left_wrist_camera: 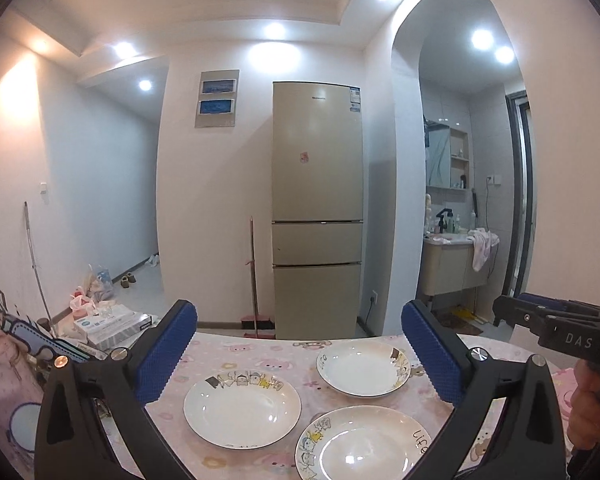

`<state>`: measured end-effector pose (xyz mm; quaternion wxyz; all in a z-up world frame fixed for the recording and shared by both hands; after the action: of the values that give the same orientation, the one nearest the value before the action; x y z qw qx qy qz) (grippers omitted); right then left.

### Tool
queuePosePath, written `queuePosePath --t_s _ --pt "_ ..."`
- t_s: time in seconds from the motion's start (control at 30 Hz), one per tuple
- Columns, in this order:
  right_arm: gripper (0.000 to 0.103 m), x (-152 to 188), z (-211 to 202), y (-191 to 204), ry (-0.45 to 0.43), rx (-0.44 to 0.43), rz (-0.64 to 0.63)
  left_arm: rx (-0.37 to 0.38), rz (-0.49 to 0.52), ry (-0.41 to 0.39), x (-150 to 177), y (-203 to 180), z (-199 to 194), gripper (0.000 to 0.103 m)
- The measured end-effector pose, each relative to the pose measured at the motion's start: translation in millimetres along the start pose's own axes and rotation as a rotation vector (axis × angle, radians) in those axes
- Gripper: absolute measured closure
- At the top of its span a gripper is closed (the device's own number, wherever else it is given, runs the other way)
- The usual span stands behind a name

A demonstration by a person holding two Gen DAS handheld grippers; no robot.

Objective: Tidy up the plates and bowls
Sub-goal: 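Move both tools back and over to the cartoon-rimmed white plate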

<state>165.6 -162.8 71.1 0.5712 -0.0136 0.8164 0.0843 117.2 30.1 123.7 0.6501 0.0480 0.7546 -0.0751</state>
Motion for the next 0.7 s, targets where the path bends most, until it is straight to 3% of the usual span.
queuePosePath --t_s 0.33,0.5,0.63,0.7 --pt "0.049 14 32 6 0.099 0.061 -0.032 -0.082 -0.037 -0.001 8 45 10 0.0" --pt "0.049 4 50 28 0.117 0.01 -0.024 -0.097 -0.082 -0.012 3 77 19 0.0" --pt "0.049 -3 73 56 0.116 -0.027 -0.046 -0.235 -0.159 0.087 13 116 42 0.0" --pt "0.049 -10 91 70 0.117 -0.02 -0.041 -0.207 -0.243 0.1 11 131 56 0.0"
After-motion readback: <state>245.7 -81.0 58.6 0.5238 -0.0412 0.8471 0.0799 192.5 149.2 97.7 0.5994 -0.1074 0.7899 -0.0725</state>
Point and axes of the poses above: each gripper's, at about its wrist camera, not at the fingertips, and z roughly the way its jaws point, y to its left, x to its underside, the point moved 9 cm from there along z, roughly the way its jaws point, and after that the axes turned 7 degrees about x, right-handed, at the moved point
